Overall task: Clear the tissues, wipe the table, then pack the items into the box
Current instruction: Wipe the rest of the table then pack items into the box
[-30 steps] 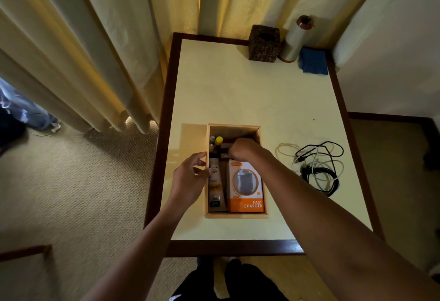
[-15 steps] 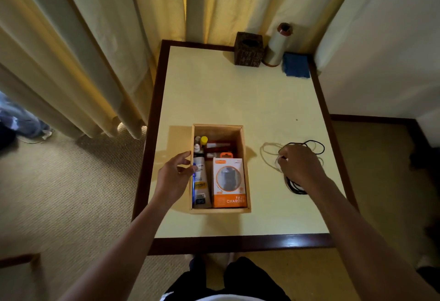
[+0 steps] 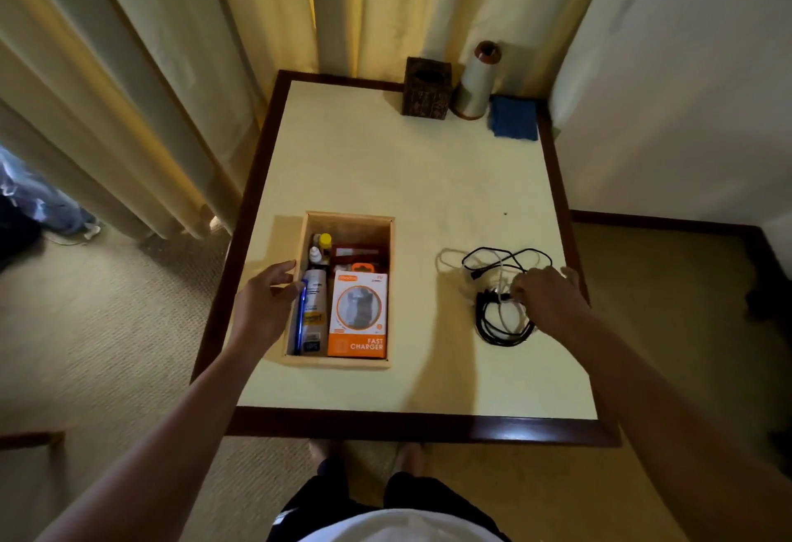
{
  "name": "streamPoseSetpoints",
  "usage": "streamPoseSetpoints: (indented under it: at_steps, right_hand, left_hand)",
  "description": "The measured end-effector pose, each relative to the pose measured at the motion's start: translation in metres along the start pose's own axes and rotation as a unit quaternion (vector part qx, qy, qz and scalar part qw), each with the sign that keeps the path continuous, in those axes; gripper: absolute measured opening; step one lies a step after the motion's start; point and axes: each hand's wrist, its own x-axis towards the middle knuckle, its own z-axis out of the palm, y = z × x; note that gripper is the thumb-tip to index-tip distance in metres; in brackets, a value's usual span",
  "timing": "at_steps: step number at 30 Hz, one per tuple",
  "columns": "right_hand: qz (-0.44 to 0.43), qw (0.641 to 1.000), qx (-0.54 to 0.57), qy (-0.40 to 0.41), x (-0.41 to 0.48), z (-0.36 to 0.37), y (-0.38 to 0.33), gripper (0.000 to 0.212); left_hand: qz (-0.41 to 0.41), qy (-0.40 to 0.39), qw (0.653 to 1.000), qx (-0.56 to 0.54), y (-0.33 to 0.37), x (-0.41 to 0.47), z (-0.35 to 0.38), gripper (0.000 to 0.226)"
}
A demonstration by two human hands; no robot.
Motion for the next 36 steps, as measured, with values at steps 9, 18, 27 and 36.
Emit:
streamPoseSetpoints:
  at_steps: [9, 18, 27, 36]
  right_hand:
    - [-0.111, 0.943, 0.279, 0.147, -0.008, -0.072, 0.028, 0.014]
    - [-0.201, 0.851, 0.439, 0.204, -0.035, -0.149, 0.017, 0.012]
    - [-0.15, 0.798, 0.527, 0.25, -0.037, -0.151, 0.028, 0.026]
    - [-0.079, 0.912, 0.4, -0.049, -0.018, 0.009, 0.008, 0.065]
  left_hand:
    - [-0.013, 0.048, 0.996, 0.07, 0.034, -0.008, 0.005, 0.04]
    - [0.275, -0.074, 0.958, 0.037, 0.203, -0.064, 0.065, 0.047]
    - [0.273, -0.087, 0.957, -0.054, 0.253, -0.066, 0.078, 0.016]
    - [0.215, -0.094, 0.954, -0.187, 0.233, -0.057, 0.034, 0.031]
